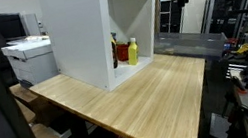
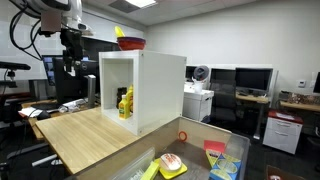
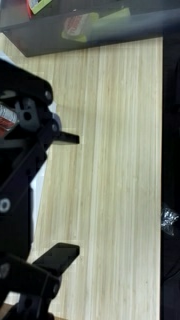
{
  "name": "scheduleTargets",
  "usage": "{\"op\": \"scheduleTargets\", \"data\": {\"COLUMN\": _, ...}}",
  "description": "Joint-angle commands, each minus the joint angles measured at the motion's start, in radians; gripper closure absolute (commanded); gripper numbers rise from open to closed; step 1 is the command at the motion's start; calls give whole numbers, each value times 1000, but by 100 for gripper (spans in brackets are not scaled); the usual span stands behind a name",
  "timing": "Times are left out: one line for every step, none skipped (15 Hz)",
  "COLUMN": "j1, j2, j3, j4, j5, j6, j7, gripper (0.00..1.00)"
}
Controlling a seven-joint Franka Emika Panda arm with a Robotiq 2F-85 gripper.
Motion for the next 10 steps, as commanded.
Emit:
{"op": "scheduleTargets", "data": {"j1": 0, "j2": -8, "j3": -23, "j4": -15, "j5": -20, "j6": 12, "j7": -15, "gripper": 0}}
{"op": "scheduleTargets", "data": {"j1": -2, "j2": -9, "j3": -30, "j4": -16, "j5": -22, "j6": 20, "j7": -16, "gripper": 0}}
{"op": "scheduleTargets", "data": {"j1": -4, "j2": -8, "j3": -36, "j4": -14, "j5": -22, "j6": 26, "j7": -19, "gripper": 0}}
{"op": "scheduleTargets", "data": {"j1": -6, "j2": -7, "j3": -41, "j4": -15, "j5": -24, "j6": 34, "j7": -18, "gripper": 0}}
{"op": "scheduleTargets", "data": {"j1": -9, "j2": -4, "j3": -47, "j4": -12, "j5": -25, "j6": 37, "j7": -15, "gripper": 0}}
{"op": "scheduleTargets", "data": {"j1": -13, "j2": 1, "j3": -54, "j4": -8, "j5": -25, "j6": 42, "j7": -11, "gripper": 0}}
{"op": "scheduleTargets", "data": {"j1": -16, "j2": 2, "j3": -58, "j4": -7, "j5": -26, "j6": 49, "j7": -9, "gripper": 0}}
{"op": "scheduleTargets", "data": {"j1": -19, "j2": 5, "j3": -63, "j4": -5, "j5": -27, "j6": 54, "j7": -6, "gripper": 0}}
{"op": "scheduleTargets", "data": {"j1": -22, "j2": 7, "j3": -67, "j4": -3, "j5": -28, "j6": 58, "j7": -5, "gripper": 0}}
{"op": "scheduleTargets", "data": {"j1": -26, "j2": 9, "j3": -71, "j4": -3, "j5": -30, "j6": 64, "j7": -3, "gripper": 0}}
